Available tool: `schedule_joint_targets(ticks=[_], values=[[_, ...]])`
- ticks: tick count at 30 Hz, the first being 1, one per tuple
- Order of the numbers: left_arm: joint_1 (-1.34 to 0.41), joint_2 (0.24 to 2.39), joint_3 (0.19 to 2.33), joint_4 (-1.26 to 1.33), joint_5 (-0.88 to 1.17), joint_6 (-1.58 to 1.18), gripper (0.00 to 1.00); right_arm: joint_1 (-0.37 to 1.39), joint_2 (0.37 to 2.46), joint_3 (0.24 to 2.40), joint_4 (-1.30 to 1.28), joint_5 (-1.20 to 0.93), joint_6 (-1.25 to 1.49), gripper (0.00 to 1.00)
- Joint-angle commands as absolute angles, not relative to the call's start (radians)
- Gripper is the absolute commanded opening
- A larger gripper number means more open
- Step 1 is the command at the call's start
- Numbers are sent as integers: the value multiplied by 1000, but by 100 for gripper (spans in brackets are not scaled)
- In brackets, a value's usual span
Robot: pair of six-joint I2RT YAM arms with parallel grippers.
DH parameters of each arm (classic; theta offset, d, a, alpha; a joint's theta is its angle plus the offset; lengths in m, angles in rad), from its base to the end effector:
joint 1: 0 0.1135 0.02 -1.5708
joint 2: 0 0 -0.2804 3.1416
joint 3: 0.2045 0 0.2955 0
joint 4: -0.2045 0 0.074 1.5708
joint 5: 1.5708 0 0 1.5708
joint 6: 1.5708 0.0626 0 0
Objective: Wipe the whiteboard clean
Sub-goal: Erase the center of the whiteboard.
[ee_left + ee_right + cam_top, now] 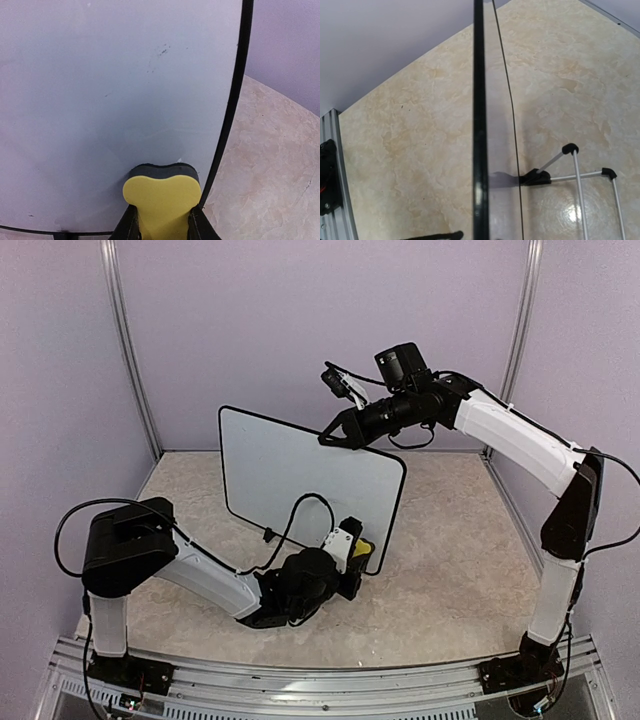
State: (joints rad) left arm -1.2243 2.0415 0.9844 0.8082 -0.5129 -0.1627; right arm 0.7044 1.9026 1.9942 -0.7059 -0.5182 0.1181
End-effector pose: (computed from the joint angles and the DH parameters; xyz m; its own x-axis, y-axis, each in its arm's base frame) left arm 0.1872 -0.4281 0.1092 -0.1891 0.1082 -0.9760 0.6358 0.7709 -0.0377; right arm 0.3601 0.3467 0.3908 -0.5388 -0.3235 -0.7778 -0.8132 0.4411 0.3798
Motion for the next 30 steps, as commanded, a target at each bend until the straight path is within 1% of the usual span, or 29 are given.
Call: schedule_joint_targets(ticks=[1,15,20,25,30], values=[[-1204,2080,959,811,-550,-190,0,745,1983,1950,-902,-583,192,0],[-1228,2116,1005,807,-600,-127,0,745,1988,1974,-913,-588,200,0],[-1264,2153,1028,799,-674,-86,0,744,1987,1969,-913,-585,201,0],[-1266,2156,1040,806,-648,-102,0,744,1985,1943,-901,-591,200,0],[-1255,2147,1090,817,-669,-52,0,744,1983,1934,-896,-591,198,0]])
